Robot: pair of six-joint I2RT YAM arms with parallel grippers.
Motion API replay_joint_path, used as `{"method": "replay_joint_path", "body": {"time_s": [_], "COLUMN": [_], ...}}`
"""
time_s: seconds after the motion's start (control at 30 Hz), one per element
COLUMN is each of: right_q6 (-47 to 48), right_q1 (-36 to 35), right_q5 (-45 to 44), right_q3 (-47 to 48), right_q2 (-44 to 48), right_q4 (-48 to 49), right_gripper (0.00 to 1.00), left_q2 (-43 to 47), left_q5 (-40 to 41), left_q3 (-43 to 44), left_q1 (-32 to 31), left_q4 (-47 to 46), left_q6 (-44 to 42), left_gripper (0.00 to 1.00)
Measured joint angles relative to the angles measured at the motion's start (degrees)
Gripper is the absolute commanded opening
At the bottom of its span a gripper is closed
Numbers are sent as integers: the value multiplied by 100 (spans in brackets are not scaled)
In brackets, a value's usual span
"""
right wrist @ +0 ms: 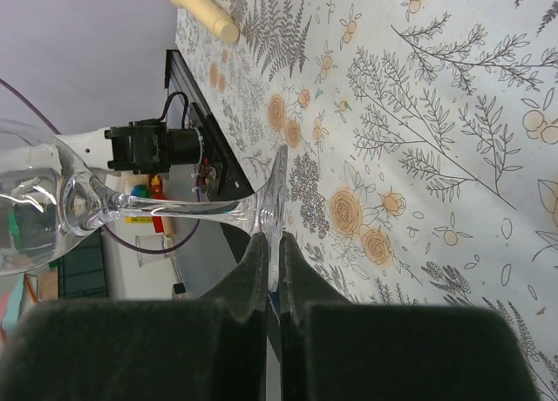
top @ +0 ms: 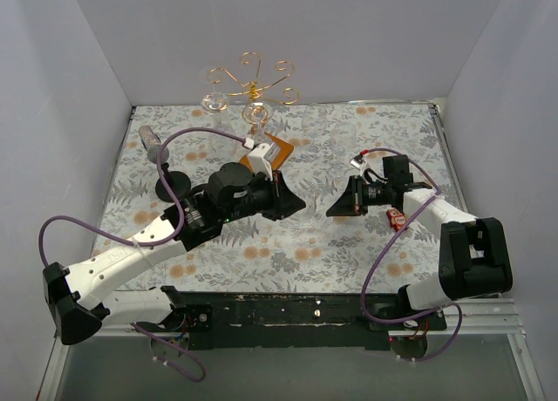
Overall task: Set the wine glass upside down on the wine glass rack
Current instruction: Turn the wine glass upside down at the wine rack.
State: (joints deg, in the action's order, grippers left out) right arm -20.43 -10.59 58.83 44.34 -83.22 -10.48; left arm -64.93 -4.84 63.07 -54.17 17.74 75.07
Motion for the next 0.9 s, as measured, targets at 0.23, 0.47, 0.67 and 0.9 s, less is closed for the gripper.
{"method": "replay_joint_path", "body": {"time_s": [0.23,0.47,0.67,0.9], "right_q6": [35,138,258,409], "right_q1": [160,164,203,260], "right_q5": [-2,-107,-212,-369], "right_q3": [-44,-109,-114,-212], "right_q2": [144,267,319,457], "right_q4": [103,173,166,151], "right_gripper": [1,1,1,1], "left_q2": [125,308,535,872], "left_q5": [-17,-28,2,149], "left_q3": [-225,-446,-505,-522], "left_q1": [0,4,4,4], "left_q4": [-31,-68,-92,-105], "left_q6": [127,282,356,393], "left_gripper": [24,50,71,85]}}
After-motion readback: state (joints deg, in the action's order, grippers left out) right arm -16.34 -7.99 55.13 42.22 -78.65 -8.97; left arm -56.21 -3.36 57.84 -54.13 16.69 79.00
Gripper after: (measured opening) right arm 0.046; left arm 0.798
